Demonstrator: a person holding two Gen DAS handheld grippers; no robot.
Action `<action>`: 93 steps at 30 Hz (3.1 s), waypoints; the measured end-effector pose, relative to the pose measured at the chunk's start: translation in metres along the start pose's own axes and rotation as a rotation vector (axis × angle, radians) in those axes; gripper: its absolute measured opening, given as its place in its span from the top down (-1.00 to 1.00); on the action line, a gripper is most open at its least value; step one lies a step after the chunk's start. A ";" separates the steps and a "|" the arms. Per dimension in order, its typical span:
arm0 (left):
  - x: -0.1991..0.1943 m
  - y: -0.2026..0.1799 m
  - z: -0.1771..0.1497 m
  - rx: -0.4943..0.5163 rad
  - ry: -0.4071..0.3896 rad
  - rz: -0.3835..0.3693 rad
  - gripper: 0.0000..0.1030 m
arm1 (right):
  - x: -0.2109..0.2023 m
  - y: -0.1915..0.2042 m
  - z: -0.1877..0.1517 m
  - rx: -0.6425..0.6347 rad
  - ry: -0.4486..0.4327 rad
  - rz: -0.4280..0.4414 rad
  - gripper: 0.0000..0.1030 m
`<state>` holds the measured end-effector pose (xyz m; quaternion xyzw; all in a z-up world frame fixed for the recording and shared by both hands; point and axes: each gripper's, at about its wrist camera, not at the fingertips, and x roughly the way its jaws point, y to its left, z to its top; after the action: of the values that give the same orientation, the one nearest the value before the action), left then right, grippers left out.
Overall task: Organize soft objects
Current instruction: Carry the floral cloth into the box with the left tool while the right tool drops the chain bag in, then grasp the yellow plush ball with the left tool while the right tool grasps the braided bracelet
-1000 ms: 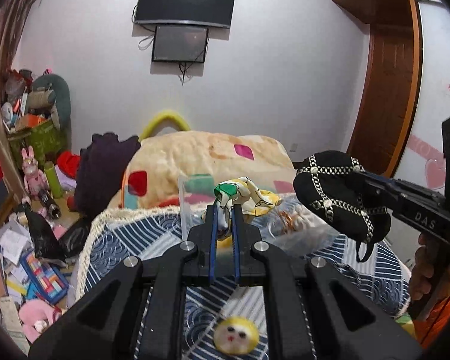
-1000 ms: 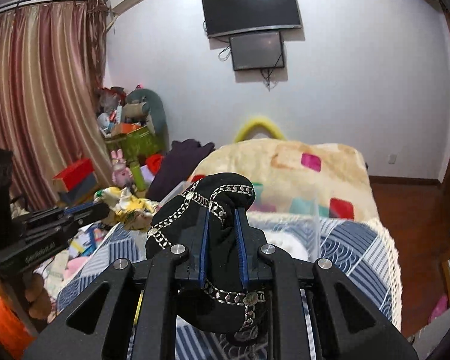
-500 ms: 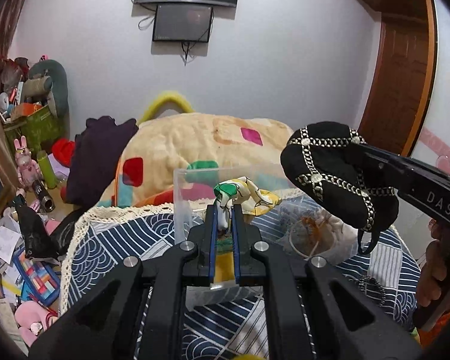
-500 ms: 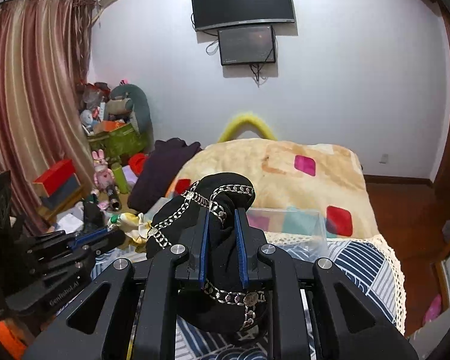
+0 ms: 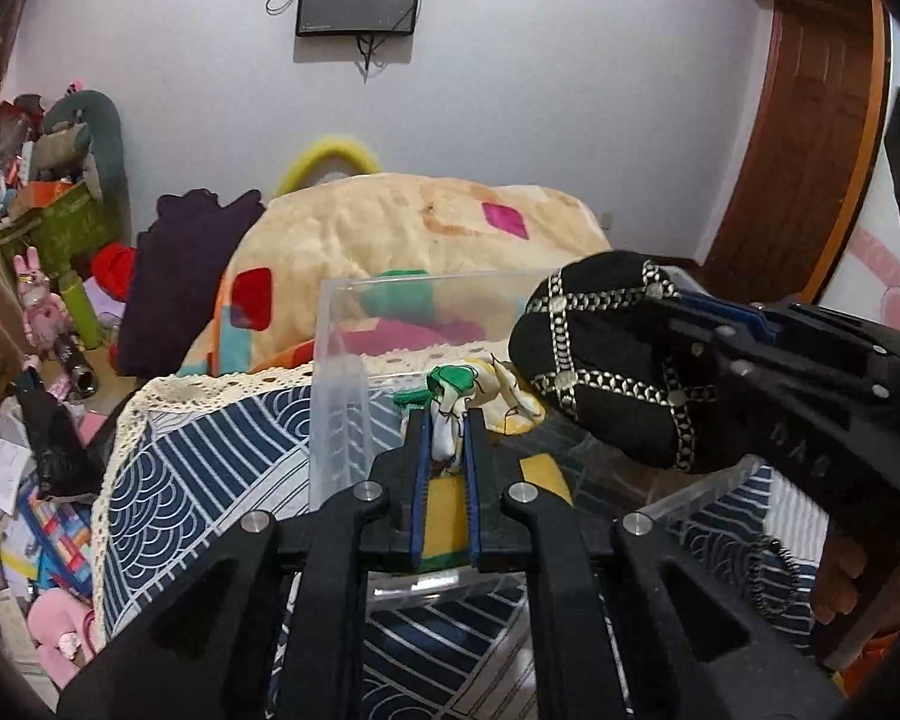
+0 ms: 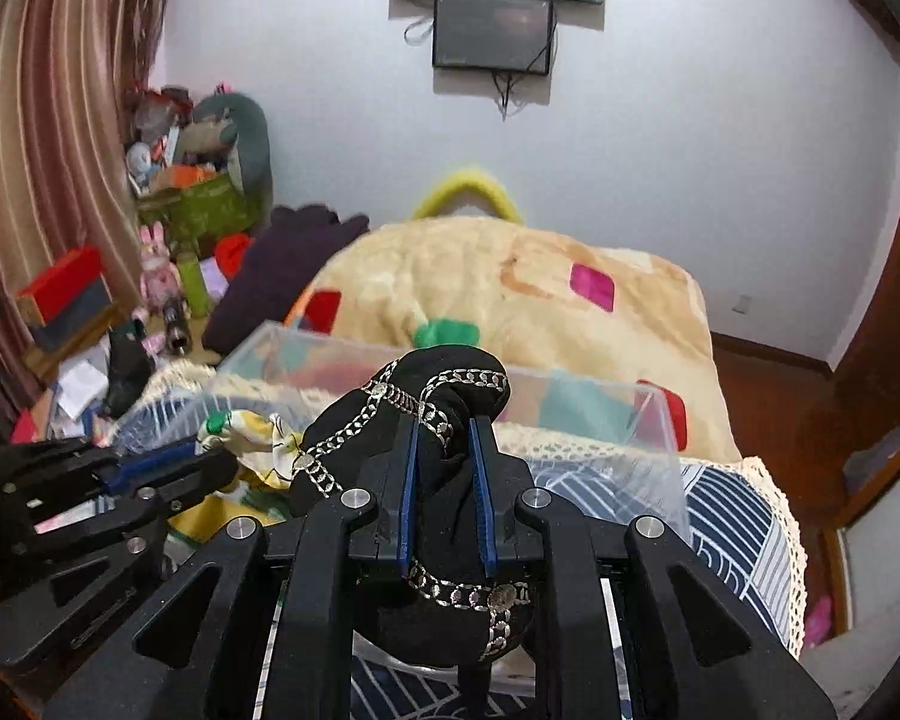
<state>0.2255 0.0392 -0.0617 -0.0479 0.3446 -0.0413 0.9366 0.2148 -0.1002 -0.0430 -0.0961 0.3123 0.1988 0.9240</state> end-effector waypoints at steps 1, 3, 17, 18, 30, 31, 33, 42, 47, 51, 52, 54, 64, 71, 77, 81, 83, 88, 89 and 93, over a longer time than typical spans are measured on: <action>0.000 -0.001 -0.001 0.006 0.001 0.015 0.84 | 0.003 0.002 -0.002 -0.011 0.012 -0.004 0.71; 0.001 -0.003 -0.002 0.021 0.006 0.021 0.82 | 0.007 0.005 -0.005 -0.035 0.030 -0.013 0.71; -0.021 -0.001 -0.005 0.015 -0.007 -0.002 0.00 | -0.005 0.003 -0.006 -0.062 0.027 -0.025 0.61; -0.024 -0.001 -0.005 0.016 -0.012 -0.004 -0.03 | -0.009 0.002 -0.005 -0.060 0.021 -0.019 0.60; -0.070 -0.007 -0.008 0.029 -0.085 -0.020 -0.45 | -0.066 -0.002 -0.009 -0.042 -0.105 0.053 -0.01; -0.074 -0.007 -0.009 0.028 -0.091 -0.022 -0.46 | -0.073 -0.003 -0.010 -0.042 -0.119 0.057 -0.06; -0.082 -0.008 -0.010 0.032 -0.104 -0.022 -0.46 | -0.082 -0.003 -0.012 -0.042 -0.140 0.065 -0.13; -0.109 -0.013 -0.033 0.060 -0.135 -0.003 -0.80 | -0.107 -0.004 -0.036 -0.052 -0.189 0.062 -0.40; -0.107 -0.009 -0.051 0.056 -0.095 -0.008 -0.80 | -0.103 -0.011 -0.059 -0.042 -0.144 0.056 -0.48; -0.099 -0.007 -0.068 0.046 -0.057 0.003 -0.80 | -0.096 -0.013 -0.074 -0.028 -0.092 0.037 -0.48; -0.097 -0.006 -0.072 0.044 -0.051 0.008 -0.80 | -0.094 -0.013 -0.078 -0.028 -0.081 0.035 -0.48; -0.092 -0.006 -0.083 0.039 -0.032 0.018 -0.80 | -0.088 -0.014 -0.086 -0.020 -0.056 0.036 -0.48; -0.066 -0.010 -0.117 -0.005 0.060 -0.025 -0.80 | -0.070 -0.034 -0.132 0.111 0.055 0.042 -0.48; -0.063 -0.018 -0.125 0.016 0.053 -0.002 -0.51 | -0.067 -0.040 -0.141 0.115 0.062 0.002 -0.20; -0.058 -0.013 -0.128 0.002 0.073 0.000 -0.15 | -0.062 -0.036 -0.148 0.066 0.074 -0.024 0.21; -0.052 -0.012 -0.131 -0.007 0.106 -0.027 0.11 | -0.065 -0.036 -0.148 0.050 0.072 -0.017 0.54; -0.052 -0.012 -0.131 -0.006 0.101 -0.025 0.11 | -0.068 -0.038 -0.148 0.049 0.068 -0.018 0.65; -0.059 -0.013 -0.130 -0.001 0.076 -0.025 0.11 | -0.070 -0.042 -0.147 0.077 0.061 0.010 0.78; -0.061 -0.013 -0.129 0.000 0.069 -0.023 0.11 | -0.070 -0.040 -0.146 0.080 0.056 0.011 0.78; -0.071 -0.012 -0.122 0.001 0.039 -0.020 0.11 | -0.078 -0.038 -0.140 0.076 0.027 0.010 0.85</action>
<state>0.0921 0.0272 -0.1073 -0.0500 0.3624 -0.0516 0.9292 0.0991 -0.2004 -0.1032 -0.0622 0.3327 0.1902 0.9215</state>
